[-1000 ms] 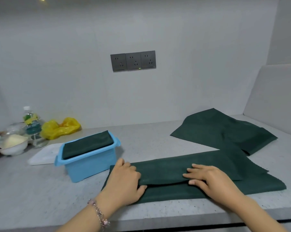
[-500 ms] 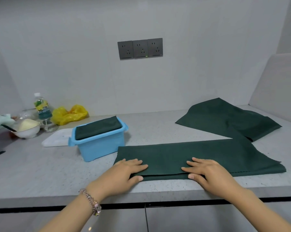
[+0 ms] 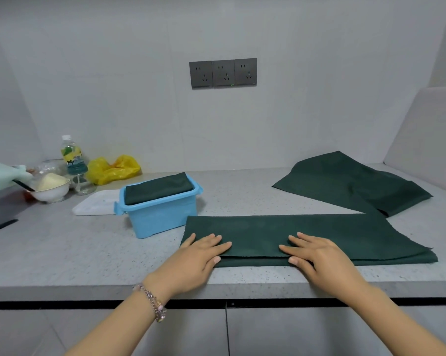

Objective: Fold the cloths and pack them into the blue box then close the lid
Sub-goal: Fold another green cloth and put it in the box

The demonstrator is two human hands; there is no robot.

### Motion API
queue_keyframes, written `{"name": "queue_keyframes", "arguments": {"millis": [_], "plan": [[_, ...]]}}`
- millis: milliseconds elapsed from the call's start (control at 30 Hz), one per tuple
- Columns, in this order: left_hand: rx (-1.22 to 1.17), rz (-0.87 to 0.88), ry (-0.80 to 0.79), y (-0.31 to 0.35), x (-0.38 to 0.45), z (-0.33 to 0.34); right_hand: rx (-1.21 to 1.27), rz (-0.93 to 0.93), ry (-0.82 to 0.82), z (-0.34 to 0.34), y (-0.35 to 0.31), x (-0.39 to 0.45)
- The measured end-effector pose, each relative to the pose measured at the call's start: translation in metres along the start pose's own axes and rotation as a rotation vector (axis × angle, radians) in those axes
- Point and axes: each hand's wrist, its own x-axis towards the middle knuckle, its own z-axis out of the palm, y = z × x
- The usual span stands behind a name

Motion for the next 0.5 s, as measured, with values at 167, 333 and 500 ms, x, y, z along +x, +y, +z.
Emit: {"name": "queue_keyframes", "arguments": {"millis": [167,333,500], "plan": [[-0.046,-0.012,-0.107,-0.004,-0.002,0.006,0.076,0.002,-0.097,0.005,0.001,-0.003],[-0.103,-0.048,-0.046,0.003,0.004,0.003,0.072,0.004,-0.11,0.004,0.001,-0.002],[-0.183,-0.007,0.04,0.033,0.027,-0.004,0.088,0.001,-0.14,0.002,-0.001,0.0]]}}
